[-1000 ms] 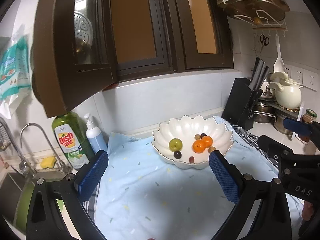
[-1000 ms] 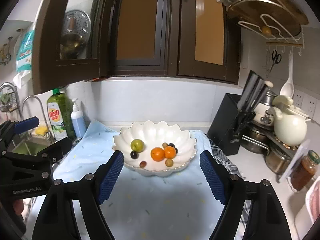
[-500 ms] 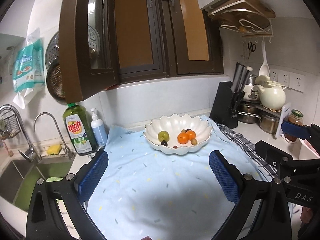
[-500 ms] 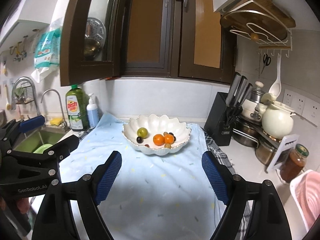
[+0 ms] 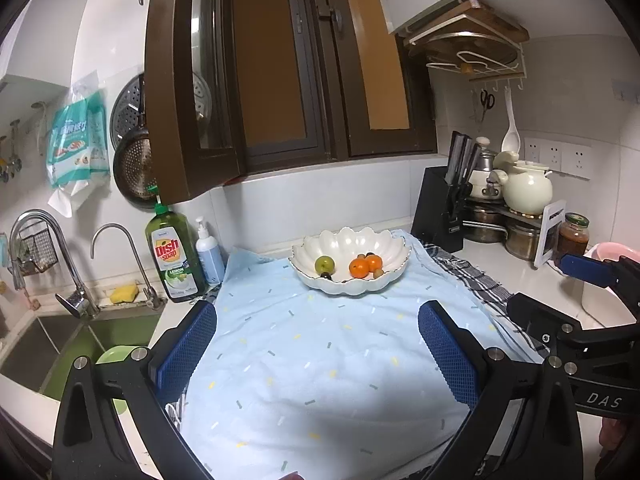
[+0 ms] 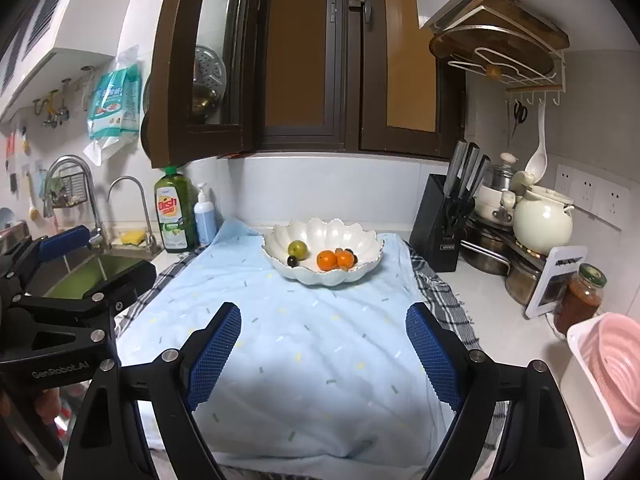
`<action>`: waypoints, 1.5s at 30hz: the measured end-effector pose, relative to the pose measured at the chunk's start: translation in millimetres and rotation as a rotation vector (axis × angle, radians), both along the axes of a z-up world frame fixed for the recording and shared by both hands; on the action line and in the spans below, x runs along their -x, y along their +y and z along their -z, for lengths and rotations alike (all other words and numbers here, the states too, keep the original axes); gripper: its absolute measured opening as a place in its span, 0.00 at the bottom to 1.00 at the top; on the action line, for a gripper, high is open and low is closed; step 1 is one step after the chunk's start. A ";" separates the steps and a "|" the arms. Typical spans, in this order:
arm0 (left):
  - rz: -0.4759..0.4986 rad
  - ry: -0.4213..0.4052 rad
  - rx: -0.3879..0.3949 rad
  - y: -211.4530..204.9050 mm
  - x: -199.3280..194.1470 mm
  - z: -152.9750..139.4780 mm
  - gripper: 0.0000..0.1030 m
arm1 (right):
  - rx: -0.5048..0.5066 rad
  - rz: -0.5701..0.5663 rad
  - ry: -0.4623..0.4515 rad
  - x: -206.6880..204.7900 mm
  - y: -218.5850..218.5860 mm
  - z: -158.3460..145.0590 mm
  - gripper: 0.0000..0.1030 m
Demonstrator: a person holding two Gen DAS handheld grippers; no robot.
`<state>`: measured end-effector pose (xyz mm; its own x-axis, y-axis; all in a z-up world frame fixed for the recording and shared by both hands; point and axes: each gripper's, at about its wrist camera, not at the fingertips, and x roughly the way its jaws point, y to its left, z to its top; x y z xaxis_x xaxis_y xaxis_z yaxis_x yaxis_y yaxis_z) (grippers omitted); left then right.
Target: Organize fruits
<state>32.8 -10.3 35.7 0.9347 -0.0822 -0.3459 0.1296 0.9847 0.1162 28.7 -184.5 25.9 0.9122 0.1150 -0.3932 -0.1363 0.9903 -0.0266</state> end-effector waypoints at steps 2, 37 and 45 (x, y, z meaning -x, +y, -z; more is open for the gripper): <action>-0.001 -0.004 -0.002 -0.4 6.4 -0.5 1.00 | -0.001 -0.001 0.000 4.7 -1.4 0.3 0.83; 0.020 -0.032 -0.004 -11.7 44.7 -7.4 1.00 | 0.001 -0.003 -0.003 38.2 -10.4 0.3 0.83; 0.033 -0.038 -0.001 -17.2 46.2 -9.4 1.00 | -0.004 0.004 -0.007 39.3 -14.4 -0.8 0.83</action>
<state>-13.3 -27.5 45.1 0.9440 -0.1130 -0.3100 0.1577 0.9798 0.1229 -10.6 -198.9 26.7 0.9155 0.1123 -0.3864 -0.1317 0.9910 -0.0240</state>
